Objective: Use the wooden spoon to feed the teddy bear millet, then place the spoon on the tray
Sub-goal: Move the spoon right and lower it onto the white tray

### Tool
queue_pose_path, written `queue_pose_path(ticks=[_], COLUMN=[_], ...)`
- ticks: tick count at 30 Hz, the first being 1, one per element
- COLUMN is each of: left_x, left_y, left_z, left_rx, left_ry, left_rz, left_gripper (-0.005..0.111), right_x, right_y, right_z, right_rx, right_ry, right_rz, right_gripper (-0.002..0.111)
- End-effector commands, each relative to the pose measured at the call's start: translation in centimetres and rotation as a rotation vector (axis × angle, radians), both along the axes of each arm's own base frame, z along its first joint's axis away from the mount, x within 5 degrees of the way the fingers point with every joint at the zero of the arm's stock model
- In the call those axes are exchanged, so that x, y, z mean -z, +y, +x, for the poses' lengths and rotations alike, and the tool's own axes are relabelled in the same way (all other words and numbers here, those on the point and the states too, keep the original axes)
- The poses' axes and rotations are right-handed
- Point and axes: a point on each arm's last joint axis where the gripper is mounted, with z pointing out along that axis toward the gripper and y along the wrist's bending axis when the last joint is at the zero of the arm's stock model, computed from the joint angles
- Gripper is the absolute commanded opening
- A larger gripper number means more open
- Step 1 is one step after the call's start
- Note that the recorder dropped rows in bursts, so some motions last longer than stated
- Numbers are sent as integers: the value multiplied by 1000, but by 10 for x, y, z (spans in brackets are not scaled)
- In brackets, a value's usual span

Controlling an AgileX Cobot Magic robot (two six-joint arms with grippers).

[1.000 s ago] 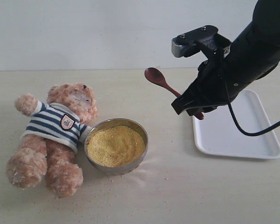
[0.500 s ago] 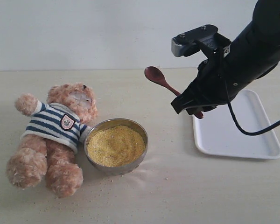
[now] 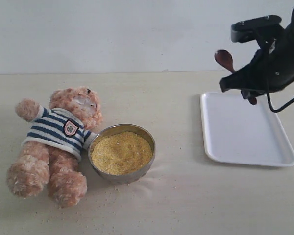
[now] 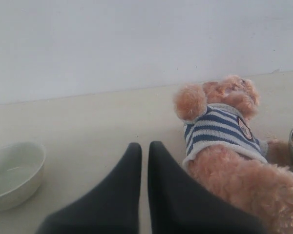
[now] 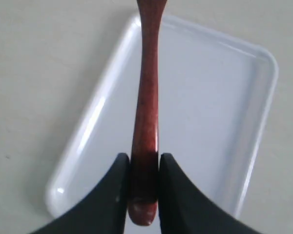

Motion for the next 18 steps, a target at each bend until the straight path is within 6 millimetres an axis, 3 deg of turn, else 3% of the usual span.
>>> queue_pose_path(ticks=[1, 5, 7, 11, 18], left_x=[-1, 0, 0, 0, 0], left_y=[0, 0, 0, 0, 0], left_z=[0, 0, 0, 0, 0], left_rx=[-4, -3, -3, -3, -3], left_ry=[-15, -13, -13, -13, -13], left_rz=[-22, -22, -22, -22, -22], left_gripper=[5, 5, 5, 5, 5], right_x=[32, 77, 89, 100, 100], right_y=[-21, -17, -17, -16, -16], right_z=[19, 31, 32, 34, 35], right_rx=[39, 22, 19, 18, 18], right_ry=[157, 319, 351, 366, 354], right_rz=[-44, -78, -86, -89, -86], right_gripper=[0, 0, 0, 0, 0])
